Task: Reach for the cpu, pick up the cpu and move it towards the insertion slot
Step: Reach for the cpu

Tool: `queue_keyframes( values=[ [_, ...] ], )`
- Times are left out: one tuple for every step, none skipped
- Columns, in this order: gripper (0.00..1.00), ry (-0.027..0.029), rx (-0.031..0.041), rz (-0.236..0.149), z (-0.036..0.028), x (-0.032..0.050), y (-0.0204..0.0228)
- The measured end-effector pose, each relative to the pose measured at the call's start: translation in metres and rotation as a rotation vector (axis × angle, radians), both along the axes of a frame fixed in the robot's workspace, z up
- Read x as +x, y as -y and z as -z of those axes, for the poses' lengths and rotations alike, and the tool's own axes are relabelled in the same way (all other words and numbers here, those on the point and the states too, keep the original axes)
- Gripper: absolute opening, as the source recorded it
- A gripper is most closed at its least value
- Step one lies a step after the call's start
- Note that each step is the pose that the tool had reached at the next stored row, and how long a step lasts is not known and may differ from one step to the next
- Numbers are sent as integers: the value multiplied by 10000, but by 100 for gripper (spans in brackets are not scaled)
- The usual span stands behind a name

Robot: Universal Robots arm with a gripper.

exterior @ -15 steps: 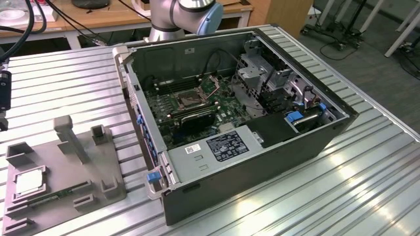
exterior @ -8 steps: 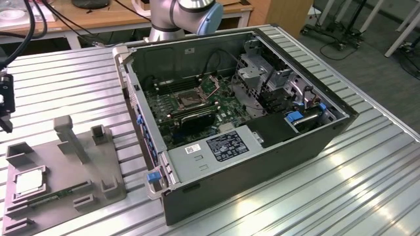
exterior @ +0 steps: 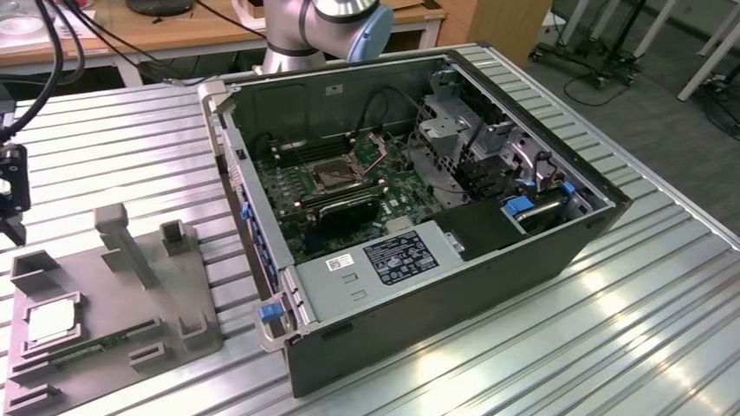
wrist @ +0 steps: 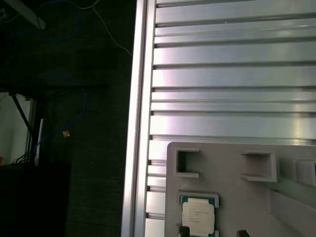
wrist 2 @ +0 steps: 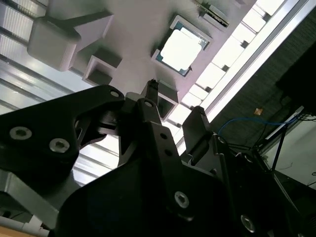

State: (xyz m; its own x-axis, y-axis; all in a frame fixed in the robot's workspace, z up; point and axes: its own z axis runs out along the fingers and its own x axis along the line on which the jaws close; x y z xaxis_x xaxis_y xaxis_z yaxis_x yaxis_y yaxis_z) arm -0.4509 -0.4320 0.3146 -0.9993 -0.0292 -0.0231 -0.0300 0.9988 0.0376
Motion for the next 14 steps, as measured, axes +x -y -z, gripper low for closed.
queue_keyframes(
  values=[
    [47, 4, 0, 0, 15, -4, 6],
    [47, 9, 4, -2, 33, -7, 14],
    [47, 11, 5, -2, 48, -10, 20],
    [47, 13, 5, -1, 62, -13, 26],
    [47, 14, 6, -1, 77, -14, 33],
    [47, 15, 10, 0, 91, -16, 43],
    [47, 15, 15, -1, 106, -17, 55],
    [48, 16, 20, 0, 122, -20, 65],
    [48, 15, 23, -1, 139, -23, 76],
    [54, 13, 28, 0, 154, -25, 86],
    [61, 14, 37, 0, 170, -28, 96],
    [61, 14, 47, 0, 186, -32, 107],
    [61, 15, 57, -1, 202, -35, 118],
    [61, 15, 66, 0, 219, -38, 129]
  ],
)
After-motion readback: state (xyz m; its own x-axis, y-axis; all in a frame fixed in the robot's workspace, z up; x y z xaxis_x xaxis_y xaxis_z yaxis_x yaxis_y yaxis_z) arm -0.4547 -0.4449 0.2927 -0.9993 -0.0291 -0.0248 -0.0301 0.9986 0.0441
